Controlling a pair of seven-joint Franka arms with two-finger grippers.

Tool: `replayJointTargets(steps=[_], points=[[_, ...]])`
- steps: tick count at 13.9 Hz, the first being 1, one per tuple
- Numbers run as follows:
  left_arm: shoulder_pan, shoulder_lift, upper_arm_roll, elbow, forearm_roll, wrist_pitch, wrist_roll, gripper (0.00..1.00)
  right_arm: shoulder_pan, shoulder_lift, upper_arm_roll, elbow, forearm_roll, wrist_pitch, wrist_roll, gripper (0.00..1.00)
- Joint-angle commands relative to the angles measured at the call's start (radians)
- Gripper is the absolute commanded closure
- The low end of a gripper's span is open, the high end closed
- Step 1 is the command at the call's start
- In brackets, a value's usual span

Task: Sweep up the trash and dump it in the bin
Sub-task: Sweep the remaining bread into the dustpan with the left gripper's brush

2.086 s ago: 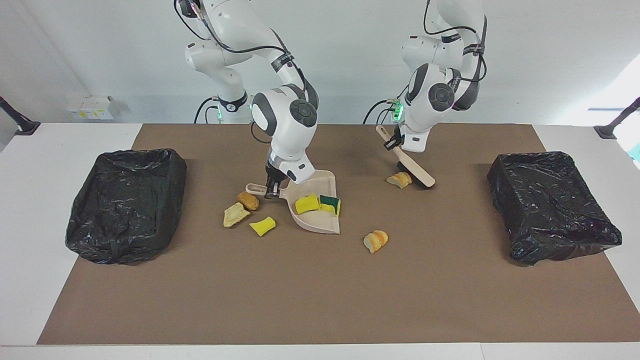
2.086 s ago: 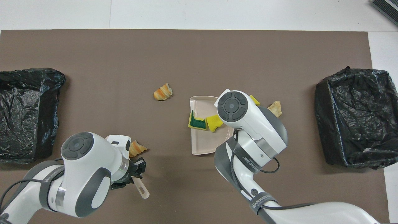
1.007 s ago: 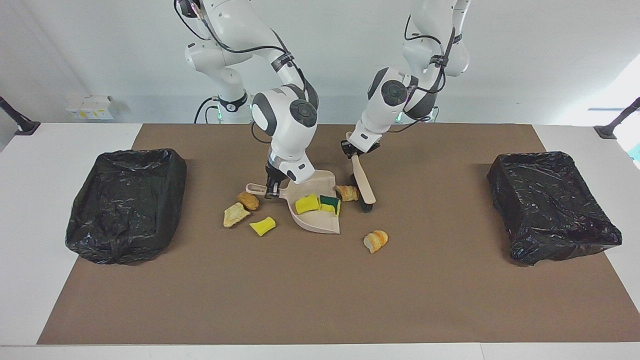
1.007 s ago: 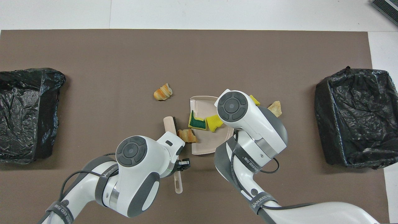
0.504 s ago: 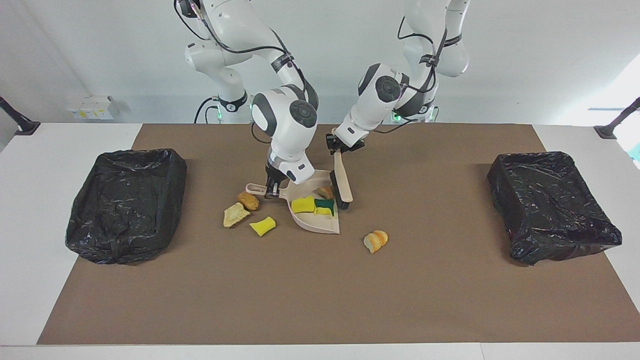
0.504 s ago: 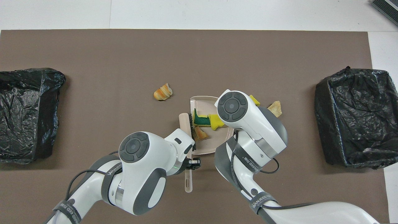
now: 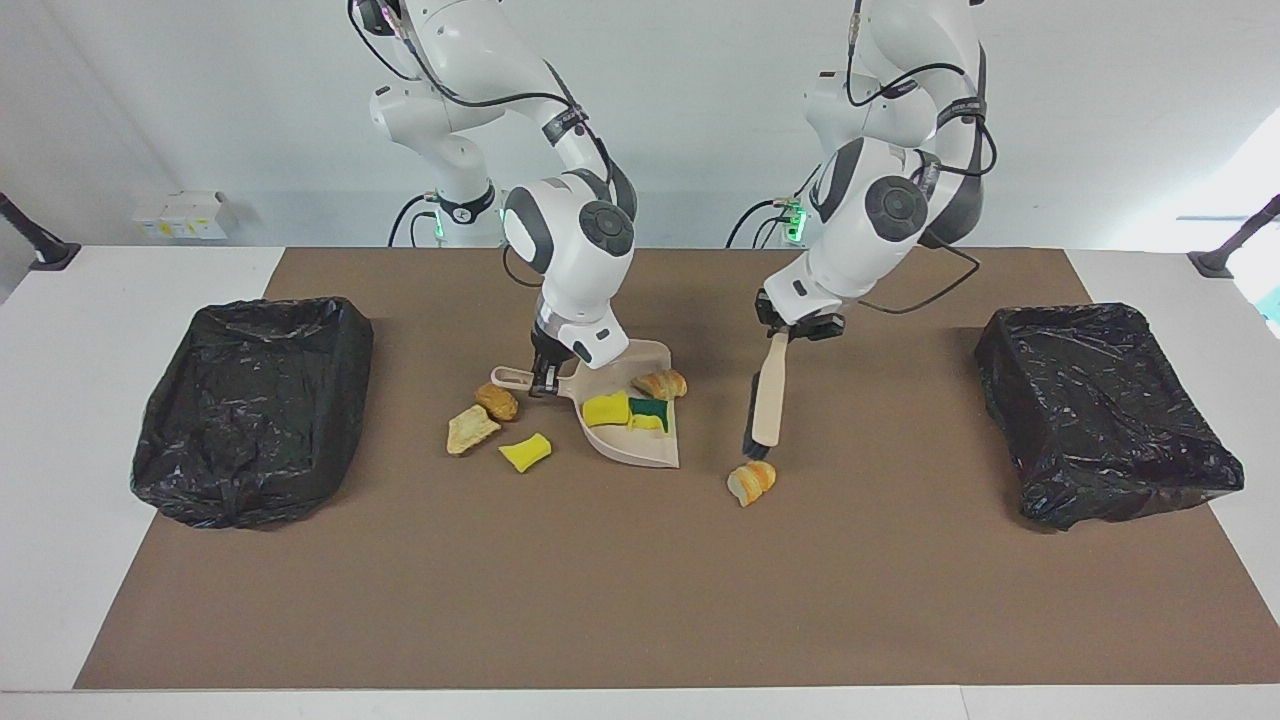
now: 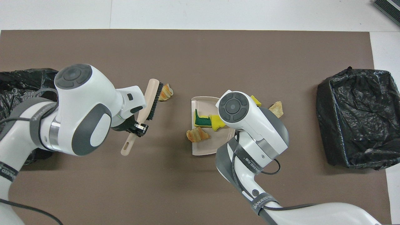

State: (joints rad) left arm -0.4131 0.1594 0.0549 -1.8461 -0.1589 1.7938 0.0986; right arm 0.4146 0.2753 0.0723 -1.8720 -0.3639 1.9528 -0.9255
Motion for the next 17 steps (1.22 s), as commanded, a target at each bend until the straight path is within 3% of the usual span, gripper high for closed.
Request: replayJointTargets(steps=[1, 3, 7, 9, 17], points=[[0.042, 0.143, -0.012, 0.159, 0.051, -0.036, 0.067, 1.0, -0.008, -0.001, 0.006, -0.015, 0.0, 0.031, 0.03, 1.0], [0.071, 0.152, -0.015, 0.156, 0.061, 0.013, 0.125, 1.0, -0.008, -0.001, 0.006, -0.015, 0.0, 0.031, 0.03, 1.0], [0.033, 0.216, -0.018, 0.133, 0.048, 0.099, 0.124, 1.0, -0.008, -0.001, 0.006, -0.016, 0.0, 0.031, 0.03, 1.0], [-0.012, 0.21, -0.017, 0.05, 0.047, 0.172, 0.113, 1.0, -0.008, -0.001, 0.006, -0.015, 0.0, 0.031, 0.03, 1.0], [-0.093, 0.123, -0.029, -0.025, 0.006, 0.041, -0.053, 1.0, -0.008, -0.001, 0.006, -0.016, 0.0, 0.034, 0.034, 1.0]])
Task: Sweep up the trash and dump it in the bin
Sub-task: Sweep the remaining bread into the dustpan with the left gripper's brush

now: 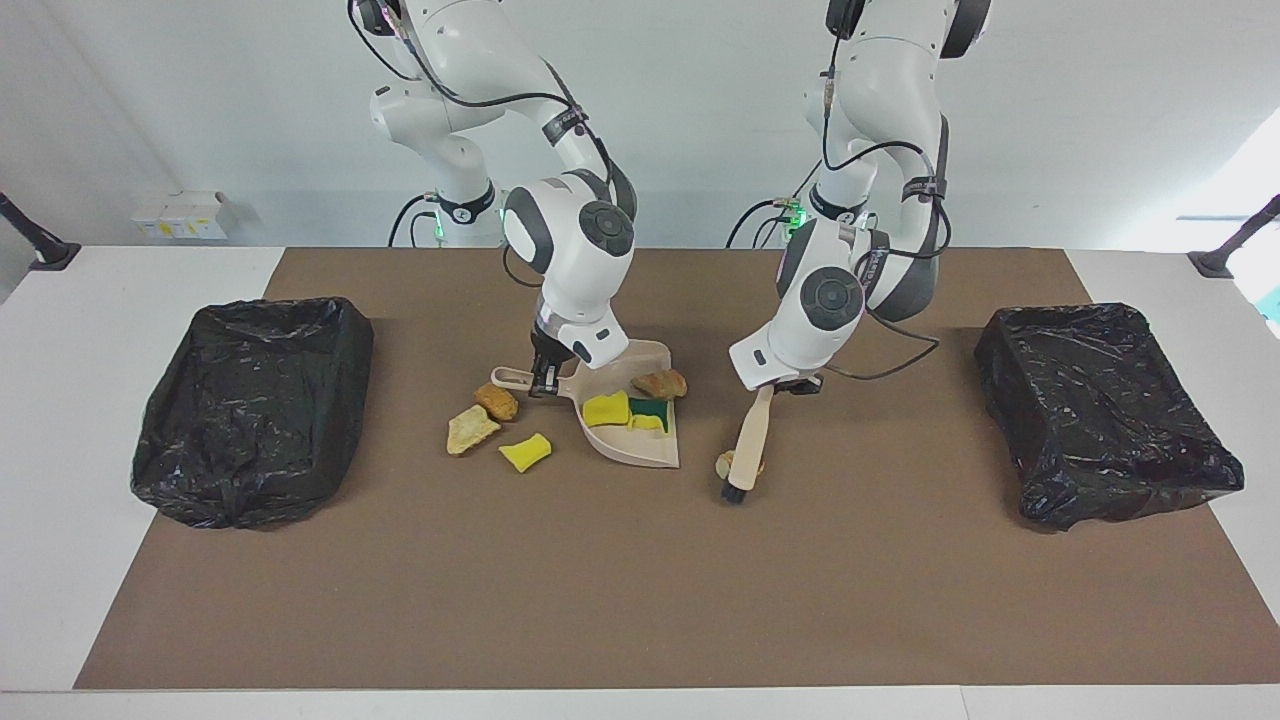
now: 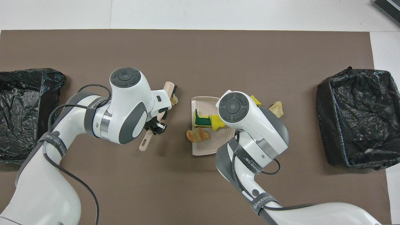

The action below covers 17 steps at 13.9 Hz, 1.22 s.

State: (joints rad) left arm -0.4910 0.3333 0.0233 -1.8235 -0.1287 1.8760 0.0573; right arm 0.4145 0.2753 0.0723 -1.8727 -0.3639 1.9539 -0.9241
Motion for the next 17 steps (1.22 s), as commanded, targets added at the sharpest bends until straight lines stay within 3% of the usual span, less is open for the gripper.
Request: replayJointTargets(steps=[1, 5, 7, 12, 17], points=[[-0.05, -0.068, -0.002, -0.054, -0.063, -0.052, -0.016, 1.0, -0.008, -0.001, 0.006, -0.016, 0.0, 0.033, 0.033, 1.0], [-0.155, -0.143, -0.005, -0.201, -0.164, 0.051, -0.042, 1.0, -0.008, -0.001, 0.006, -0.016, 0.0, 0.033, 0.034, 1.0], [-0.184, -0.152, -0.005, -0.203, -0.216, 0.048, -0.04, 1.0, -0.008, -0.001, 0.006, -0.016, 0.0, 0.033, 0.034, 1.0], [-0.112, -0.229, 0.003, -0.191, -0.267, -0.023, -0.054, 1.0, -0.016, -0.001, 0.006, -0.016, 0.0, 0.033, 0.033, 1.0], [-0.112, -0.24, 0.006, -0.197, -0.266, -0.06, -0.357, 1.0, -0.02, 0.001, 0.006, -0.011, 0.0, 0.031, 0.024, 1.0]])
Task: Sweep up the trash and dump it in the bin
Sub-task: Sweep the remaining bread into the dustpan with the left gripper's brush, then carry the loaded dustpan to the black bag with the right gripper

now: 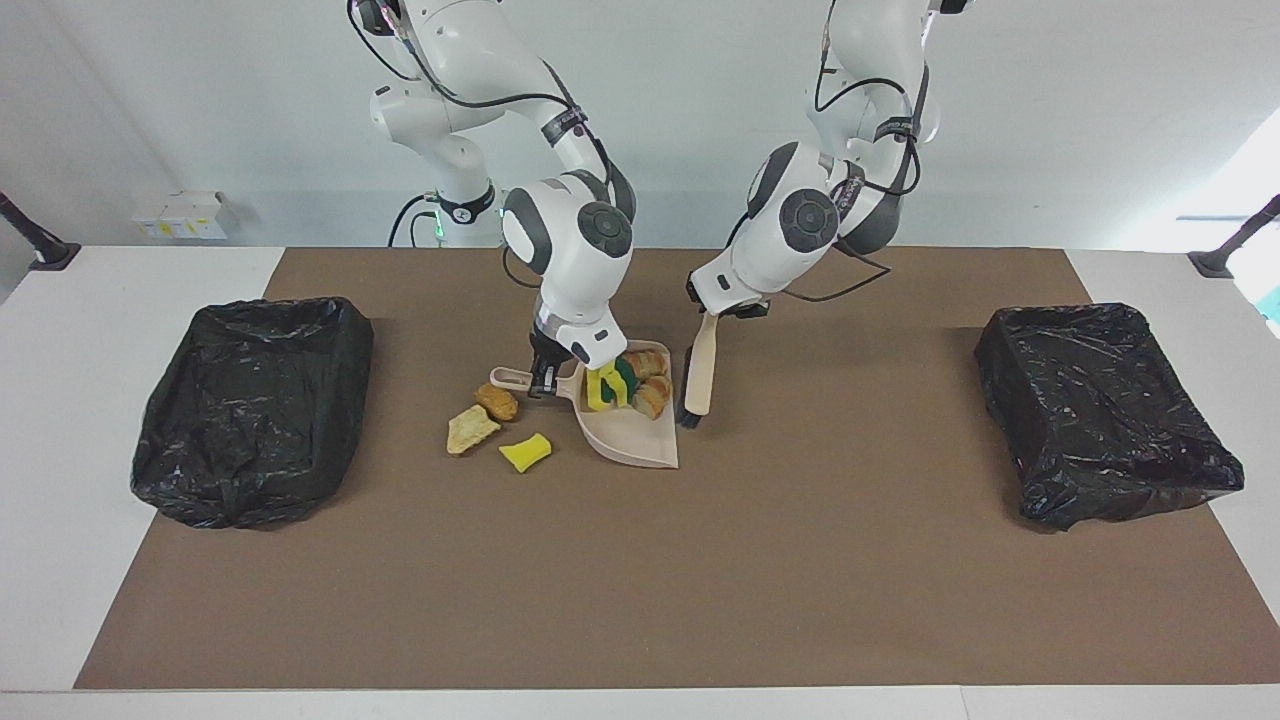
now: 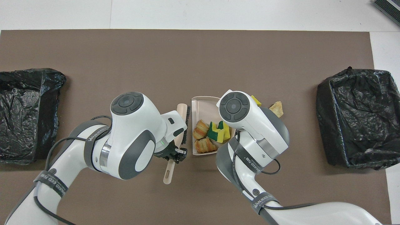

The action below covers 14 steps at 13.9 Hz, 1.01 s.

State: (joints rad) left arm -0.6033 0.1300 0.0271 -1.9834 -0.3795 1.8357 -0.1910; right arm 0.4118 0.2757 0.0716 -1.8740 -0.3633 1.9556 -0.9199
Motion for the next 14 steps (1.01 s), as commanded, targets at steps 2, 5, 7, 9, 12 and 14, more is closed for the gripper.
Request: replayJointTargets(steps=[2, 5, 7, 9, 12, 14], points=[[0.0, -0.05, 0.002, -0.048, -0.015, -0.05, -0.252, 1.0, -0.039, -0.006, 0.008, 0.001, 0.001, 0.025, 0.004, 1.0], [0.0, -0.066, 0.002, -0.048, -0.015, -0.182, -0.301, 1.0, -0.086, -0.024, 0.008, 0.01, 0.128, 0.026, -0.115, 1.0], [-0.048, -0.095, -0.006, -0.092, -0.013, -0.143, -0.385, 1.0, -0.123, -0.041, 0.008, 0.021, 0.161, 0.026, -0.178, 1.0], [-0.172, -0.142, -0.007, -0.171, -0.013, 0.012, -0.488, 1.0, -0.152, -0.056, 0.008, 0.035, 0.196, 0.017, -0.246, 1.0], [-0.323, -0.159, -0.009, -0.259, -0.013, 0.316, -0.614, 1.0, -0.209, -0.079, 0.008, 0.068, 0.242, -0.013, -0.357, 1.0], [-0.346, -0.156, -0.009, -0.259, -0.013, 0.327, -0.607, 1.0, -0.251, -0.087, 0.008, 0.116, 0.242, -0.084, -0.445, 1.0]])
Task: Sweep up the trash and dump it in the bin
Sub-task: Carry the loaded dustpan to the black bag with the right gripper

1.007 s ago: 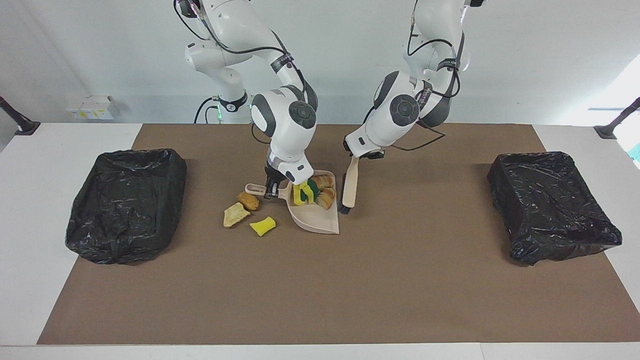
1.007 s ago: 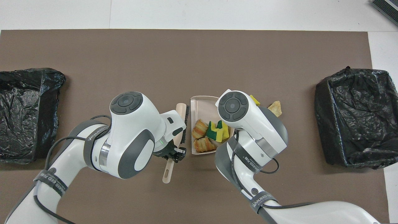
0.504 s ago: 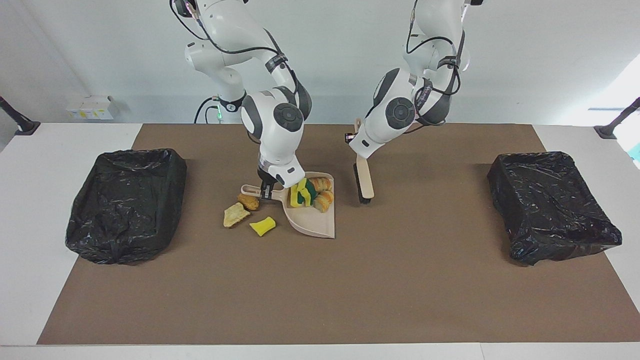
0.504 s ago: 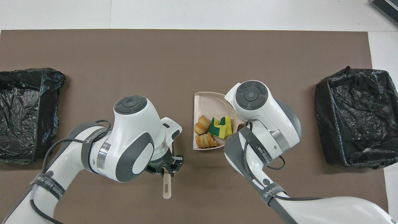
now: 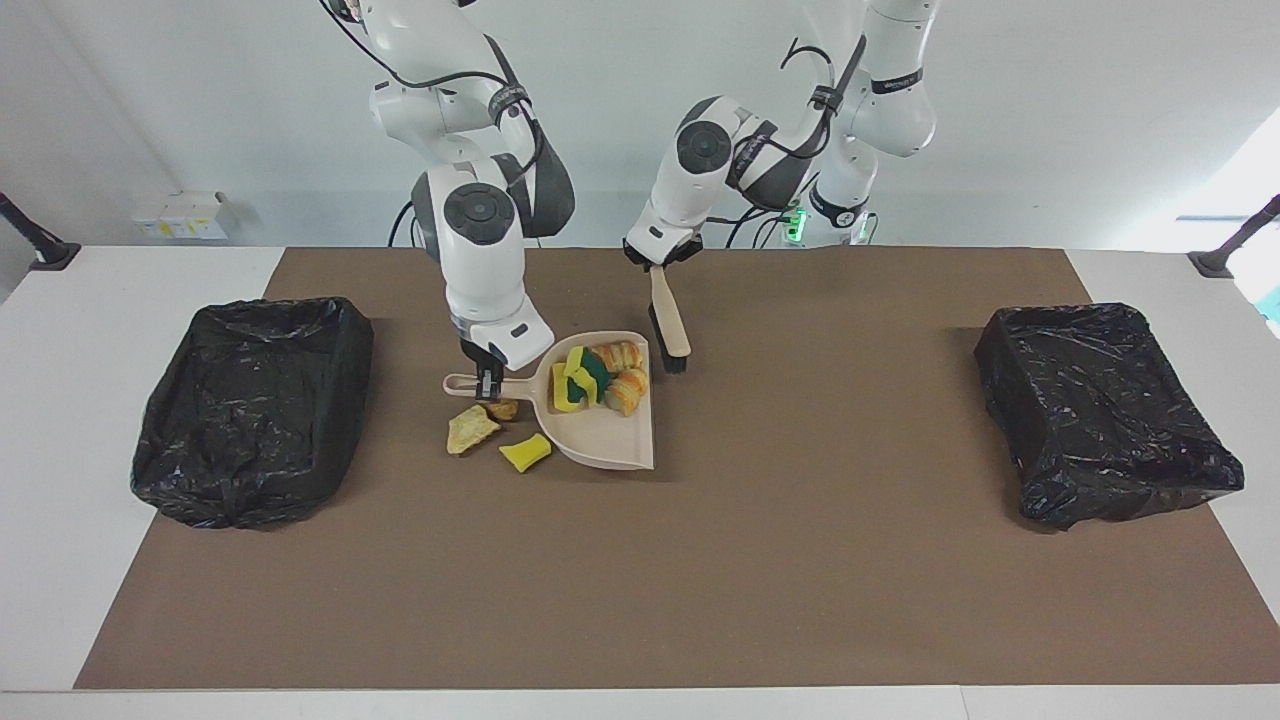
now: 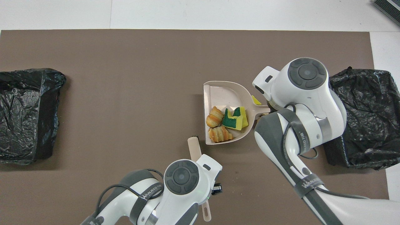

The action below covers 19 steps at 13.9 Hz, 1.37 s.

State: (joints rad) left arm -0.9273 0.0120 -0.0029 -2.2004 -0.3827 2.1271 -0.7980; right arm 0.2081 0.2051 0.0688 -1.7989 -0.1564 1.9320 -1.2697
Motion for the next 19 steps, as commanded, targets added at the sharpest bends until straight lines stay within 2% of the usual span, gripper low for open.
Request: replayJointTargets(steps=[1, 3, 6, 7, 12, 15, 16, 17, 19], points=[[-0.044, -0.037, 0.021, -0.051, -0.01, 0.039, 0.006, 1.0, -0.073, -0.016, 0.011, 0.065, 0.035, -0.094, -0.149, 1.0], [-0.051, -0.032, 0.02, -0.084, -0.01, 0.05, 0.078, 1.0, -0.13, -0.026, 0.011, 0.095, 0.035, -0.143, -0.241, 1.0], [-0.09, 0.06, 0.021, -0.078, -0.007, 0.059, 0.054, 1.0, -0.202, -0.053, 0.005, 0.105, 0.037, -0.166, -0.383, 1.0], [-0.084, 0.068, 0.021, -0.076, 0.001, 0.054, 0.063, 1.0, -0.225, -0.059, 0.0, 0.116, 0.037, -0.185, -0.43, 1.0], [-0.064, 0.057, 0.023, -0.055, 0.001, 0.022, 0.079, 1.0, -0.363, -0.065, -0.004, 0.164, 0.012, -0.238, -0.623, 1.0], [-0.053, 0.059, 0.023, -0.044, -0.001, 0.007, 0.068, 1.0, -0.482, -0.067, -0.006, 0.165, 0.009, -0.231, -0.642, 1.0], [-0.039, 0.06, 0.023, -0.044, -0.001, 0.008, 0.065, 0.92, -0.519, -0.067, -0.006, 0.171, 0.006, -0.219, -0.642, 1.0], [-0.036, 0.062, 0.023, -0.044, -0.002, 0.011, 0.057, 0.01, -0.548, -0.067, -0.006, 0.171, -0.012, -0.216, -0.642, 1.0], [-0.03, 0.052, 0.026, -0.044, -0.002, 0.007, 0.016, 0.0, -0.599, -0.067, -0.004, 0.176, -0.063, -0.173, -0.645, 1.0]])
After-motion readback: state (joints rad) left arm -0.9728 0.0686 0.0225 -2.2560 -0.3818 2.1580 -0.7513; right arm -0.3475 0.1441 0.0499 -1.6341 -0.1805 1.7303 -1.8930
